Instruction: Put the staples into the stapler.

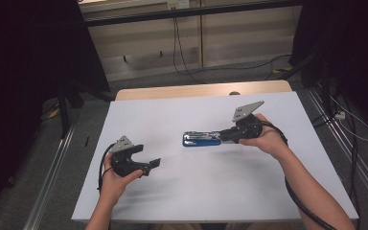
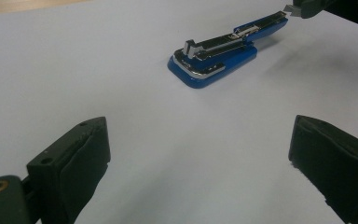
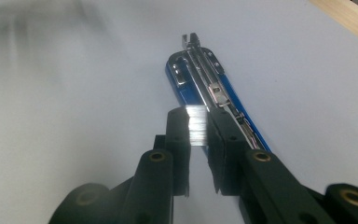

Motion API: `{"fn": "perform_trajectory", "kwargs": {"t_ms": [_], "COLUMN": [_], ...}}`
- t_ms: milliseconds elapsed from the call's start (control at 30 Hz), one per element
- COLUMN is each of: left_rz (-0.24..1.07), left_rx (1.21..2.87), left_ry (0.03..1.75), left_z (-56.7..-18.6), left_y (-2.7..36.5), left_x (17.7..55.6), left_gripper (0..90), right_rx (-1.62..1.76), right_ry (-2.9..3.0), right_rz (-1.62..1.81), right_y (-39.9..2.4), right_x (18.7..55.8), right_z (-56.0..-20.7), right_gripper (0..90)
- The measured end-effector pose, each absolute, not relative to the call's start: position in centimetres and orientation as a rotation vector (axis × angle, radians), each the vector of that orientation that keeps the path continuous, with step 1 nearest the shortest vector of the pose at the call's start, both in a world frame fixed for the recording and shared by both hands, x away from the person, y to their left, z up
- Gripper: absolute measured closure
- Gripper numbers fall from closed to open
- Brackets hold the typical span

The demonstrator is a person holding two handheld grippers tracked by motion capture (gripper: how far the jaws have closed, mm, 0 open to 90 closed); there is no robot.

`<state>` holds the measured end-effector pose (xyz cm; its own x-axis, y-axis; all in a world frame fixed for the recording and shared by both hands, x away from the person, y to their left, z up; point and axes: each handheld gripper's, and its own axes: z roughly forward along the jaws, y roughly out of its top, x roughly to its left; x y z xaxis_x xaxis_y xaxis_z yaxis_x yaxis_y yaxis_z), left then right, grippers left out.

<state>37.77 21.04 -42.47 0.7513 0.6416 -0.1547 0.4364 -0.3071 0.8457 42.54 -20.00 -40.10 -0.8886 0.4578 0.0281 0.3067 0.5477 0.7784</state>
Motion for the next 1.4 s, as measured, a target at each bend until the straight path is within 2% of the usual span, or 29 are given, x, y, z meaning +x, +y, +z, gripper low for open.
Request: {"fn": "perform_trajectory", "kwargs": {"t_ms": [1400], "left_rz": [0.243], "left_rx": [1.954], "left_ry": [0.796], "left_z": [-42.7], "left_y": [22.5], "left_x": [37.1], "left_gripper": [4.8], "right_rx": [0.549], "right_ry": [2.64], "right_rz": [1.246], "right_y": [-17.6], "right_x": [45.9], "right_z": [-39.7], "right_gripper": [79.5]}}
